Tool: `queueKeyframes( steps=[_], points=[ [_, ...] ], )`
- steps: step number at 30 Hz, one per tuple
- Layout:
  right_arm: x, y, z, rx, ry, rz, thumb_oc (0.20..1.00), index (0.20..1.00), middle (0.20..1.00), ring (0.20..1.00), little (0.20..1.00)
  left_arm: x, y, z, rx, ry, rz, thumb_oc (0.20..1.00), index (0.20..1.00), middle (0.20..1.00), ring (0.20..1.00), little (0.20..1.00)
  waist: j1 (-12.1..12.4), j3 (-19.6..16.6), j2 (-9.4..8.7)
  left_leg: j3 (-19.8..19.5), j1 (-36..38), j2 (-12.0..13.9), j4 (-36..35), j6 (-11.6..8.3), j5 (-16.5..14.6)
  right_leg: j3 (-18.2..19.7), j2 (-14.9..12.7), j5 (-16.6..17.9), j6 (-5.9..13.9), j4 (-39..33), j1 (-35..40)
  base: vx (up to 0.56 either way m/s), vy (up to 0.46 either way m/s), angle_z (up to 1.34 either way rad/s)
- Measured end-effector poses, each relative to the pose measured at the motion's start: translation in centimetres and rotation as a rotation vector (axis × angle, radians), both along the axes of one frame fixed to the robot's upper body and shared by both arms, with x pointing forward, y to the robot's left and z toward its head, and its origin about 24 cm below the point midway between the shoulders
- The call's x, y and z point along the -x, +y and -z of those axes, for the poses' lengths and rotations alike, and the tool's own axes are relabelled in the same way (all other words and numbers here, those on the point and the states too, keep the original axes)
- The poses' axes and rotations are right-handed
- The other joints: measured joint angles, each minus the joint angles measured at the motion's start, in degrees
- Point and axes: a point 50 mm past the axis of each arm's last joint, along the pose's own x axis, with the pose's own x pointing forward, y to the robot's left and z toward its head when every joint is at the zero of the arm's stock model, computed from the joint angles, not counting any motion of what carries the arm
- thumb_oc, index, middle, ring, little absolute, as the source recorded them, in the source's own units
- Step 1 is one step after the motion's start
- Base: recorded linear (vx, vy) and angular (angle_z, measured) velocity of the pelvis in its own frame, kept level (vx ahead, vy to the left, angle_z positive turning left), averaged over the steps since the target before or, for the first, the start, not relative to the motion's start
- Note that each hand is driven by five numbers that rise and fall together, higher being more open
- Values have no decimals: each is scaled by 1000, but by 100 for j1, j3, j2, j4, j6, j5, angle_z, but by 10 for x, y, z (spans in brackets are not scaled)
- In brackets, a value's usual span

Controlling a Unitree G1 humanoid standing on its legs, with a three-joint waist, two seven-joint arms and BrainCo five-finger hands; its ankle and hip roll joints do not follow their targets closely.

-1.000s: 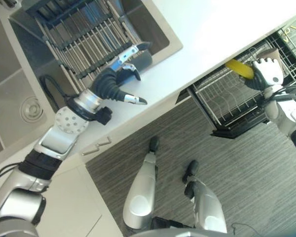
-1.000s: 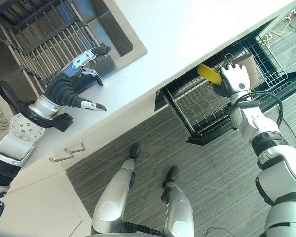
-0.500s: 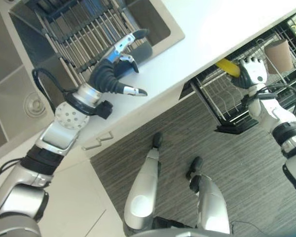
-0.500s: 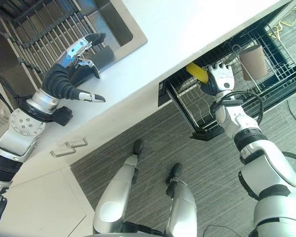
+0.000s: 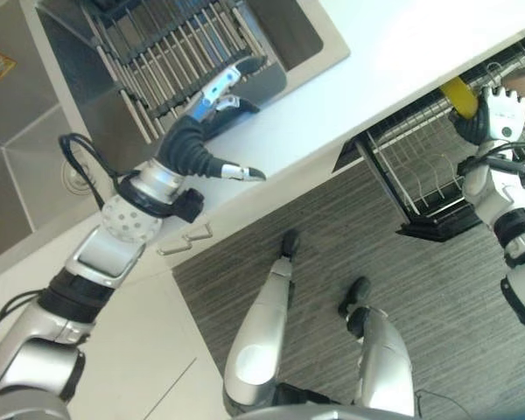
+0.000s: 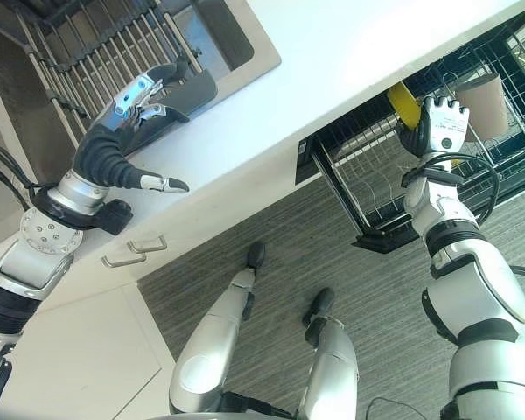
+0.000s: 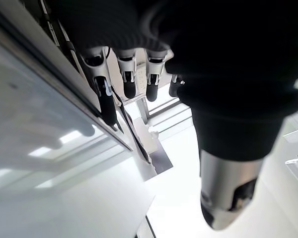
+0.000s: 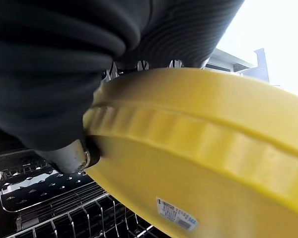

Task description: Place the dishes in the dishwasher.

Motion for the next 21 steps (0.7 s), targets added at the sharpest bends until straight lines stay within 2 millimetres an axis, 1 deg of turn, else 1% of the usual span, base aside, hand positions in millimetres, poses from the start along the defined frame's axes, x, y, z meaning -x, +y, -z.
queueKeyframes(
  steps=[1,3,5,6,11,12,13,14,15,16,19,21],
  points=[
    [0,0,1,-7,0,2,200,200,200,200,200,2,1,-4,13,-19,3,1000,1000,1000,1000,1000,3,0,0,-7,1,1,9,0,0,-11,1,-3,-4,6,10,-5,-38,4],
    [1,-2,2,-13,5,12,200,200,200,200,200,5,8,-16,100,-56,19,1000,1000,1000,1000,1000,-1,0,0,-38,23,-2,35,0,0,-44,1,-4,-6,9,59,-4,-14,6],
    [1,-4,2,-21,3,22,200,200,200,200,200,8,14,-25,183,-80,43,1000,1000,1000,1000,1000,-5,0,0,-70,26,-18,82,1,0,-64,-11,-6,-9,31,79,-3,13,7],
    [2,-5,2,-29,0,29,200,200,200,200,200,8,14,-26,205,-79,55,1000,1000,1000,1000,1000,-9,0,0,-84,24,-27,104,1,-1,-67,-20,-15,-18,42,80,-10,23,5],
    [2,-6,1,-36,-7,31,200,200,200,200,200,7,9,-22,215,-52,99,1000,1000,1000,1000,1000,-48,-3,5,-109,19,-44,122,-7,5,-51,-49,-49,-44,133,57,-17,20,2],
    [2,-6,1,-35,-8,31,200,200,200,200,200,7,8,-21,216,-49,104,1000,1000,1000,1000,1000,-50,-3,5,-106,-10,-52,128,14,37,-67,-51,-25,-20,139,25,10,-3,6],
    [2,-6,2,-35,-7,33,200,200,200,200,200,7,8,-22,216,-51,106,1000,1000,1000,1000,1000,-81,-3,5,-119,-47,-79,135,-16,-28,-88,-108,-102,-49,216,-25,12,-11,5],
    [2,-6,2,-35,-7,33,200,200,200,200,200,7,8,-22,216,-51,106,1000,1000,1000,1000,1000,-81,-3,5,-119,-47,-79,135,-16,-28,-88,-108,-102,-49,216,-25,-59,0,6],
    [2,-6,0,-55,-17,29,200,200,200,200,200,6,7,-22,253,-40,131,1000,1000,1000,1000,1000,-57,-5,9,-118,-126,-79,145,17,27,-81,-105,-71,-25,222,-108,-66,3,3],
    [2,-6,2,-55,-12,29,200,200,200,200,200,6,7,-22,246,-38,131,1000,1000,1000,1000,1000,-50,-5,9,-118,-127,-85,158,20,46,-84,-106,-75,-15,241,-108,0,0,0],
    [1,-5,1,-57,-14,25,200,200,200,200,200,6,7,-23,249,-20,154,1000,1000,1000,1000,1000,-54,-4,8,-121,-119,-83,168,26,7,-91,-110,-83,-17,224,-91,85,-40,-1],
    [0,-3,2,-60,-6,19,200,200,200,200,200,5,5,-19,242,6,171,1000,1000,1000,1000,1000,-54,-4,8,-112,-80,-79,184,22,-4,-77,-103,-82,-12,213,-48,2,-3,-2]
  ],
)
